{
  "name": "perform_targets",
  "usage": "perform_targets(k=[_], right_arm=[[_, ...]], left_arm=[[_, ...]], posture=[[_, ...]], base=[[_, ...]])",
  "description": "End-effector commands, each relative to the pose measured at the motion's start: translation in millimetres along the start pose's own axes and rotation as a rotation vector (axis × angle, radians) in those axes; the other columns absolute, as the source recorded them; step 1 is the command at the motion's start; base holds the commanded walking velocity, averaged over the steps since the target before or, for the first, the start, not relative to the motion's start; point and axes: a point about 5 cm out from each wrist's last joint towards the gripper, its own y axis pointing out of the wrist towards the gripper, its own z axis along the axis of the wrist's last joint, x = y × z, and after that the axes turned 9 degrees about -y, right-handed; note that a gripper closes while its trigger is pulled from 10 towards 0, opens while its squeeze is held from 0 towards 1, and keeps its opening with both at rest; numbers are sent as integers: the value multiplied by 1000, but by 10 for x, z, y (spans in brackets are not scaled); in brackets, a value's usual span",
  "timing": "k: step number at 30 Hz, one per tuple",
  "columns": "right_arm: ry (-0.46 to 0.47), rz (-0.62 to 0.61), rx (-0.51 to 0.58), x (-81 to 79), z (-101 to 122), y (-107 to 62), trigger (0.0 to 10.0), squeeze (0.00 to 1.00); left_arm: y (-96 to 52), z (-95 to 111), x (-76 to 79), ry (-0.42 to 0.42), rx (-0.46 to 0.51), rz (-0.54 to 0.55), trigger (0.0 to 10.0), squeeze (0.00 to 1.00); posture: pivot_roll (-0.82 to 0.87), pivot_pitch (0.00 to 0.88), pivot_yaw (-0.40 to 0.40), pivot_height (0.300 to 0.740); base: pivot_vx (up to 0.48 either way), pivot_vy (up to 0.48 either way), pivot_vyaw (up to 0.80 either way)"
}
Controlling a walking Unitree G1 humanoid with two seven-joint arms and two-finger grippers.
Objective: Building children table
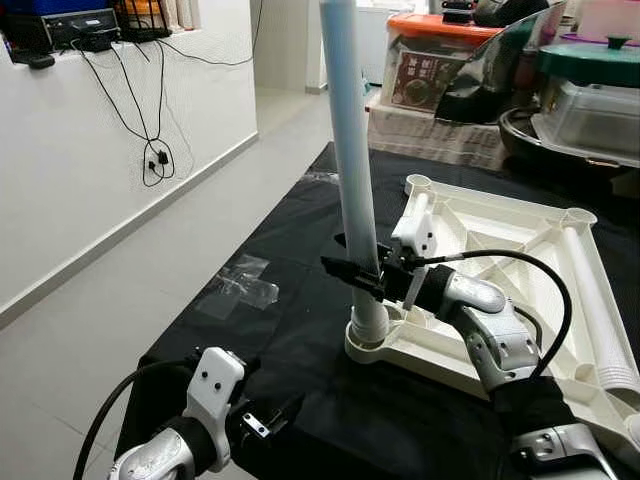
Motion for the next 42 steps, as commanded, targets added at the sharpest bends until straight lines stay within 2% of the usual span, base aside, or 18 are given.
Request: perform_targets(k=[1, 10, 13, 16, 22, 36, 42], right_arm=[[15, 8, -68, -11, -136, -73, 10000, 0], [13, -31, -65, 9, -149, -85, 10000, 0], [23, -53, -46, 0, -147, -35, 10000, 0], [23, -50, -44, -22, -154, -18, 10000, 0], [28, -47, -41, -38, -163, -8, 10000, 0], [32, -66, -41, -31, -176, -7, 10000, 0], [34, -104, -36, 68, -151, -62, 10000, 0]], left_arm=[[-19, 5, -15, 0, -8, 3, 10000, 0], [-8, 11, -31, -11, -4, 17, 10000, 0], [-1, 12, -37, -23, -16, 22, 10000, 0], [-3, 43, -66, -29, 12, 44, 10000, 0], [-6, 68, -116, -6, 20, 64, 10000, 0], [6, 82, -124, 11, 23, 74, 10000, 0], [2, 86, -124, 12, 25, 73, 10000, 0]], posture=[[44, 0, -59, 740], [40, 0, -55, 740], [43, 0, -55, 740], [45, 0, -54, 740], [45, 0, -54, 740], [47, 0, -50, 740], [48, 0, -50, 740]], base=[[0, 0, 0], [0, 0, 0], [0, 480, 0], [0, 320, 0], [0, 0, 0], [0, 0, 0], [0, 0, 0]])
